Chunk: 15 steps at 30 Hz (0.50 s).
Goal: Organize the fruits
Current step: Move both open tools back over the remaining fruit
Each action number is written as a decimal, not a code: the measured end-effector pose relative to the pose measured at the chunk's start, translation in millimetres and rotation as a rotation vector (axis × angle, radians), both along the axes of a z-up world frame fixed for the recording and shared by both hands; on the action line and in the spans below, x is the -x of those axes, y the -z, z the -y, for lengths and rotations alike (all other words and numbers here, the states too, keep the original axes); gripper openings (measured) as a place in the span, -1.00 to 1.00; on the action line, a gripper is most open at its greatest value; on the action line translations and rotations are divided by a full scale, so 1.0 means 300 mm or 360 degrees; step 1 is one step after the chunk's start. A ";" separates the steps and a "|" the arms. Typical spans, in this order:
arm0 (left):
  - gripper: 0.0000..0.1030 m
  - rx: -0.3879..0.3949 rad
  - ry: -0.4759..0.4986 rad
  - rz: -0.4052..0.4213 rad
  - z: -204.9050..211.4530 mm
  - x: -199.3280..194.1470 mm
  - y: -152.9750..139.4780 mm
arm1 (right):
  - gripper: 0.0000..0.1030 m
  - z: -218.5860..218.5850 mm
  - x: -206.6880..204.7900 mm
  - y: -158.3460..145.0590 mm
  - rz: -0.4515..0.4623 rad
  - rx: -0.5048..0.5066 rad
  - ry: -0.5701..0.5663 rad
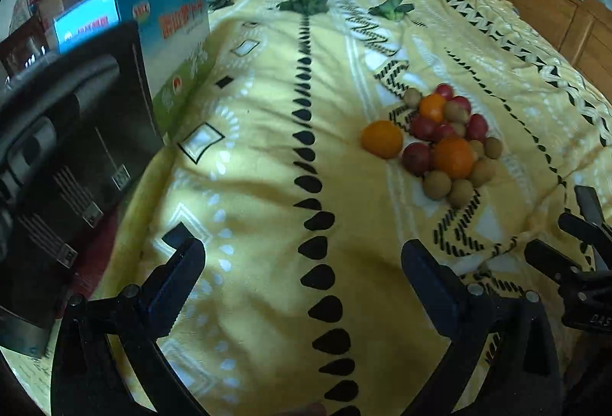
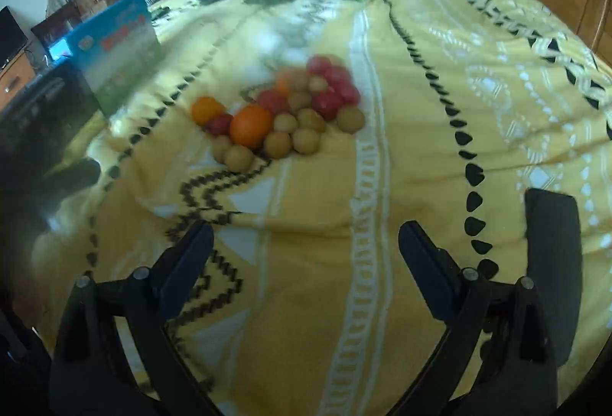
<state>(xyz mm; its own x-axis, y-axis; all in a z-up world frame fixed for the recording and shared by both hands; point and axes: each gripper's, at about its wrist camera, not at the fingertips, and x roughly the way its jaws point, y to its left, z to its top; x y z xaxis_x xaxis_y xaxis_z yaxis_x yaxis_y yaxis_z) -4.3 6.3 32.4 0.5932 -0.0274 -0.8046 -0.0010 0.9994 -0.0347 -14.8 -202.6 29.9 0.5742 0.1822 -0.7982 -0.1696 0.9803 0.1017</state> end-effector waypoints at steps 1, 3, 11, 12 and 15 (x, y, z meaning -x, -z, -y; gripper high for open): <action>1.00 -0.0006 -0.0043 -0.0015 0.000 -0.012 0.016 | 0.90 0.010 -0.013 0.015 -0.0011 -0.0015 0.0006; 1.00 -0.0032 -0.0098 -0.0041 0.005 -0.030 0.054 | 0.90 0.030 -0.031 0.047 -0.0034 -0.0038 0.0030; 1.00 -0.0044 -0.0126 -0.0024 0.012 -0.031 0.126 | 1.00 0.037 -0.024 0.131 -0.0034 -0.0050 0.0012; 1.00 -0.0032 -0.0125 -0.0018 0.013 -0.029 0.125 | 1.00 0.037 -0.026 0.133 -0.0032 -0.0048 0.0012; 1.00 -0.0033 -0.0126 -0.0005 0.012 -0.025 0.131 | 1.00 0.036 -0.027 0.140 -0.0022 -0.0025 0.0012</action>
<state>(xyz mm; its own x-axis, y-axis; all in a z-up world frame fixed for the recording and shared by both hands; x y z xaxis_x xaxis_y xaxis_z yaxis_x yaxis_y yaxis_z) 3.0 2.7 -6.8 0.5905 0.0365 -0.8062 -0.0802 0.9967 -0.0136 -6.7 -213.5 -12.0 0.5646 0.1904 -0.8031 -0.1608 0.9798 0.1192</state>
